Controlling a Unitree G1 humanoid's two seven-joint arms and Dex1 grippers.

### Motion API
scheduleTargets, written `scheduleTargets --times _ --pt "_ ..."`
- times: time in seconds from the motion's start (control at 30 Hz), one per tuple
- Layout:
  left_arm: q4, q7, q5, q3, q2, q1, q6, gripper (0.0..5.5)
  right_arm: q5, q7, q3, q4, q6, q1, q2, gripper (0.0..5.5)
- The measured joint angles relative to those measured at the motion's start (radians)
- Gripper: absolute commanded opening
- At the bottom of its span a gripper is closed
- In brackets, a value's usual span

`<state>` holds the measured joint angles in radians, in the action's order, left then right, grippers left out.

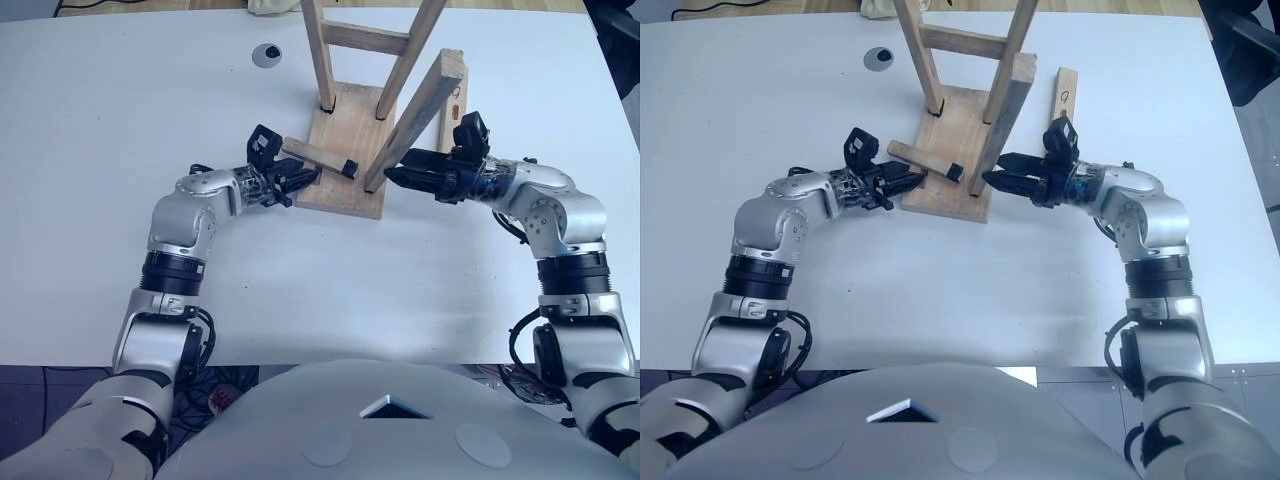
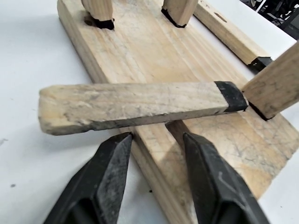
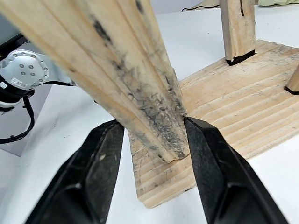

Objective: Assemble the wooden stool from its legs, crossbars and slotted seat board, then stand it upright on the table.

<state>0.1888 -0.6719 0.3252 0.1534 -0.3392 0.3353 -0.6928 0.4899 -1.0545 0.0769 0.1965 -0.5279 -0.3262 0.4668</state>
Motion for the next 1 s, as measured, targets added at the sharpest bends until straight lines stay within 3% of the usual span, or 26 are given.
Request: scheduleTargets --times 0.23,0.4,0.5,0.67,1.0 --pt "-0.049 0.014 0.01 0.058 0.068 -0.001 -0.058 1.94 -0.136 0.205 -0.026 0.139 0.143 -0.007 -0.072 2.3" --pt "-0.1 -0.009 0.047 0.075 0.07 -0.026 -0.115 1.94 -0.136 0.233 -0.061 0.152 0.158 -0.001 -0.095 2.3" --pt "-0.145 -0.018 0.083 0.052 0.065 -0.061 -0.155 1.94 -0.128 0.225 -0.076 0.16 0.153 0.001 -0.101 2.3" --pt "-0.194 0.024 0.121 -0.012 0.083 -0.141 -0.162 1.94 -0.114 0.19 -0.105 0.212 0.061 -0.031 -0.081 1.68" --pt "-0.189 0.181 0.128 -0.078 0.268 -0.256 -0.004 1.94 -0.16 0.058 -0.029 0.273 -0.086 -0.151 0.062 1.19"
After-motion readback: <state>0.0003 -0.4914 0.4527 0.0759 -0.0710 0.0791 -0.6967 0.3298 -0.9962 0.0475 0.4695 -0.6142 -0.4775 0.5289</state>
